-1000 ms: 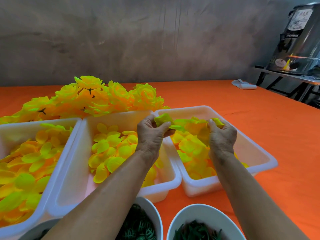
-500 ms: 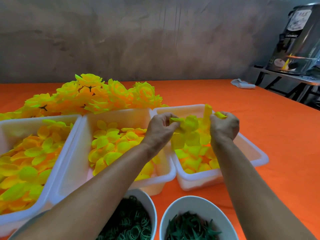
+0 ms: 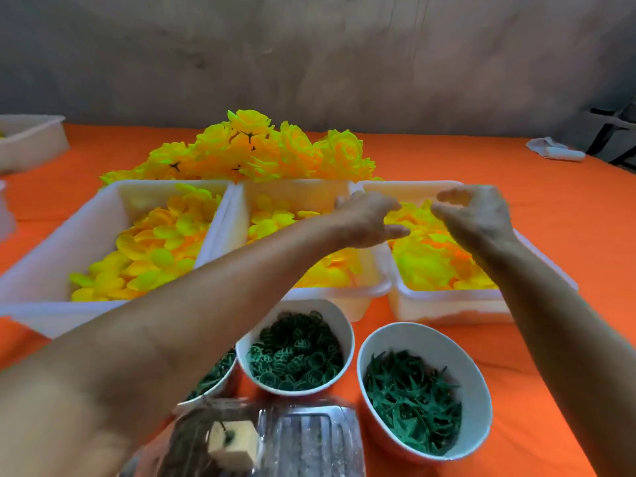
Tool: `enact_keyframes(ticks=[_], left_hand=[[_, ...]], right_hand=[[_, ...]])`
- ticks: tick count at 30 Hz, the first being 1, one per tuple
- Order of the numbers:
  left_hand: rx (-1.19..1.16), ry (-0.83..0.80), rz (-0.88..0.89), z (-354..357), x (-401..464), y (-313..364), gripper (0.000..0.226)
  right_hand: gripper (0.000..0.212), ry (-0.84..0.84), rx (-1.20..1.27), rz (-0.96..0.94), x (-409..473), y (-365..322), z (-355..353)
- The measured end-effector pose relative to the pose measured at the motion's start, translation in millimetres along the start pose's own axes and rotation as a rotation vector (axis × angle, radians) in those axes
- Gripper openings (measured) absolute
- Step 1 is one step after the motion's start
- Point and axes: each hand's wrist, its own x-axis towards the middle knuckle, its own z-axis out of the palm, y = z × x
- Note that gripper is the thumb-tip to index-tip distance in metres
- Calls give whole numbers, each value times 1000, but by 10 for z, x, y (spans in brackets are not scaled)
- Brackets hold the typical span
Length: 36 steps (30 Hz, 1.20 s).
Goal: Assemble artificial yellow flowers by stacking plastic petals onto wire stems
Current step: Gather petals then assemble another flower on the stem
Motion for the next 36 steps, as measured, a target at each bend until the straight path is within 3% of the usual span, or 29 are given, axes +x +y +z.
enact_keyframes(ticks=[5,12,18,21,25,36], left_hand=[[-191,192,-16,-492,-691,-403,28],[-257,280,-139,-709,-1646,-895,9],[-78,58,-138,-466,-2195,-1090,9],[69,-31,-202,-285,-2290,-1200,21],[158,-27,-224,-138,-2329,-1281,32],[457,-39,-112,38,-2285,-1221,23]], right_hand=[[2,-264,314,-109,-459,-417,123],[4,-541,425,-289,-974,-1020,392],[6,-716,416,-413,-1304,-1271,548],[6,-761,413,-399,-1437,-1273,621],[8,-779,435,-364,-1546,-1245,679],[7,-755,480,-320,-1597,-1189,694]])
